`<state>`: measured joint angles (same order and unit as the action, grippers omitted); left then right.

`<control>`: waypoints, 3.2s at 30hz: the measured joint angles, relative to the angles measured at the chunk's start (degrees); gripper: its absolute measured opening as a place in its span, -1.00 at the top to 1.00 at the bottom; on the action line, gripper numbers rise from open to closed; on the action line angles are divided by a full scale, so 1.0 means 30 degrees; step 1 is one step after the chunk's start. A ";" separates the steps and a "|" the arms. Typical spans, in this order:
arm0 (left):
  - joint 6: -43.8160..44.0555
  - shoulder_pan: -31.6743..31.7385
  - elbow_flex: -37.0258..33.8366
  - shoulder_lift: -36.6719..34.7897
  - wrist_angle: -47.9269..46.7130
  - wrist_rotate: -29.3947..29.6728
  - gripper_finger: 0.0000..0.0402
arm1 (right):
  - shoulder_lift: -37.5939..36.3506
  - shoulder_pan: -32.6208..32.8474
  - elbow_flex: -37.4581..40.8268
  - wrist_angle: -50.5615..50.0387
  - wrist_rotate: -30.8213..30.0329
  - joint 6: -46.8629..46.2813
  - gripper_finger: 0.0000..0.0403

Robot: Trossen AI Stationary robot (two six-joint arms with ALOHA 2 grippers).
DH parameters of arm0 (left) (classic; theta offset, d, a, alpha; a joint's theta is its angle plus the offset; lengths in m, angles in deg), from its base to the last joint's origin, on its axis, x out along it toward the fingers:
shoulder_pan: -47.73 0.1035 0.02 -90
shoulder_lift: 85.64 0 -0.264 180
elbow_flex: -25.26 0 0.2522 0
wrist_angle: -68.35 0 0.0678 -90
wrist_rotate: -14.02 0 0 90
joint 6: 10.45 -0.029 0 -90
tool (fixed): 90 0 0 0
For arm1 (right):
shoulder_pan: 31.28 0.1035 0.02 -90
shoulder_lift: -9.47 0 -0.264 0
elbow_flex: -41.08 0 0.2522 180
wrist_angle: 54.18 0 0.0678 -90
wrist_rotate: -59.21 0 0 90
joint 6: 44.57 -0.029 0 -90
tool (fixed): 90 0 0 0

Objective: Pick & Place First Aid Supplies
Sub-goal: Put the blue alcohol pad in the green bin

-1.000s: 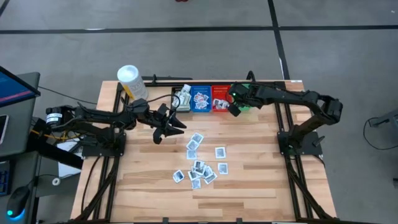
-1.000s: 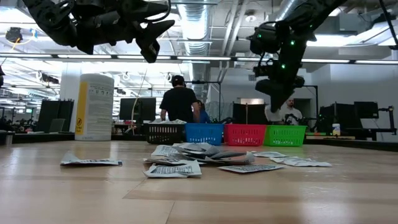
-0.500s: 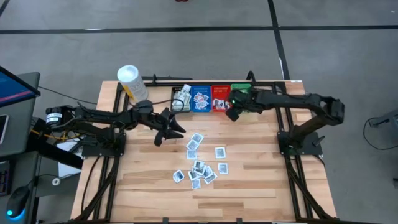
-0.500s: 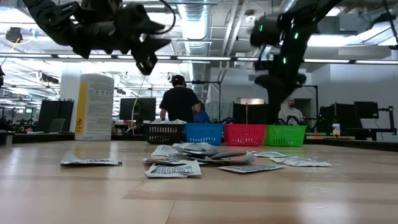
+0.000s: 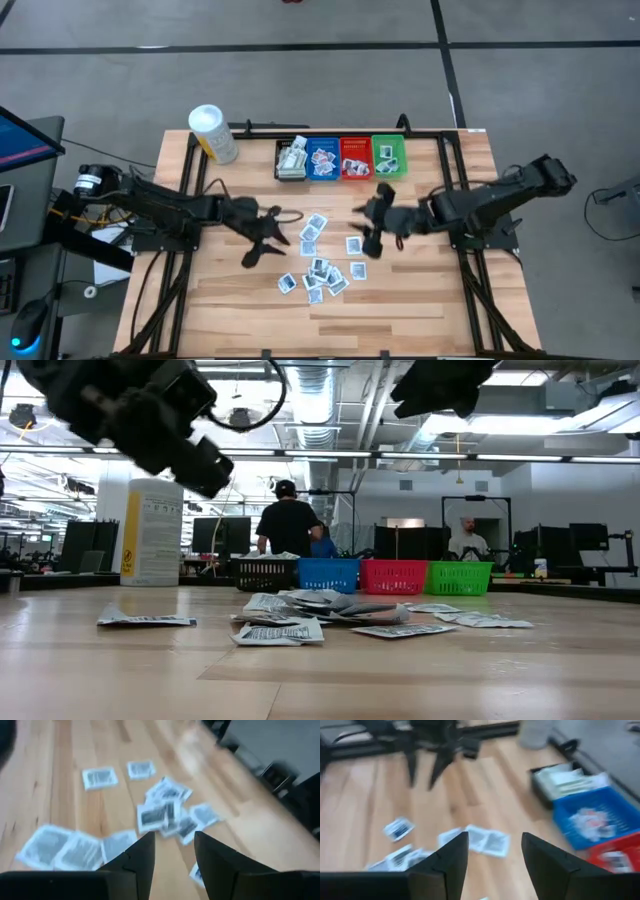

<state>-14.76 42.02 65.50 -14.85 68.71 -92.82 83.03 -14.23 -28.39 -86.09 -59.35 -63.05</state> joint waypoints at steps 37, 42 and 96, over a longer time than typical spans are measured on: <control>2.0197 -0.9541 0.0013 0.5399 0.0919 1.0815 0.31 | 0.7084 0.6713 0.0022 0.7322 0.0053 -0.3358 0.13; 2.0244 -0.9541 0.0013 0.5560 0.1171 1.1461 0.31 | 0.7083 0.6735 0.0022 0.7319 0.0136 -0.3535 0.13; 2.4256 -0.9709 0.1055 0.6696 0.1236 0.8022 0.31 | 0.7068 0.6815 0.0015 0.7337 0.0548 -0.3513 0.13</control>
<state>58.01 12.90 68.67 5.23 72.41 -68.75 104.23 6.21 -28.34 -64.08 -57.70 -73.59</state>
